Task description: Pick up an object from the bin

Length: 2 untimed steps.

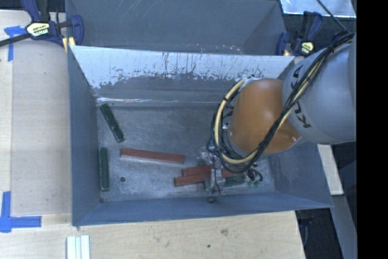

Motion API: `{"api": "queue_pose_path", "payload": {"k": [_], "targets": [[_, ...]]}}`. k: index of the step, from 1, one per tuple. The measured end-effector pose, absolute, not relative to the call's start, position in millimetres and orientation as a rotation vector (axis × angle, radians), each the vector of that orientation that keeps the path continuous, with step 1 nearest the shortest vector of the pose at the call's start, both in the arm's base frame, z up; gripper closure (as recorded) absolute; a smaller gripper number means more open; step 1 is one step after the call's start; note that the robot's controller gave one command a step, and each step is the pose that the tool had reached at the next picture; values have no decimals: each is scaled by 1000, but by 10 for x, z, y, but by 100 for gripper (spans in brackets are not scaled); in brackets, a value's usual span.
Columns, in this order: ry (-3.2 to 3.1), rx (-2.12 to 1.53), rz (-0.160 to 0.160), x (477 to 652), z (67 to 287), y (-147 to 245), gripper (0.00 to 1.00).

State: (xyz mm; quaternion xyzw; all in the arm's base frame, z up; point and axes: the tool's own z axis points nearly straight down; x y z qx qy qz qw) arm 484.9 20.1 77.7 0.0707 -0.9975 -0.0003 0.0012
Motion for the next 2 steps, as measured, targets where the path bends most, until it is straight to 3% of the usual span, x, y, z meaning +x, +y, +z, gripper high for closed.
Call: {"api": "queue_pose_path", "payload": {"k": [1,2], "targets": [[-3131,223,-1,4850,778,201,100],[-3128,329,0,5182,2170,800,100]]}}
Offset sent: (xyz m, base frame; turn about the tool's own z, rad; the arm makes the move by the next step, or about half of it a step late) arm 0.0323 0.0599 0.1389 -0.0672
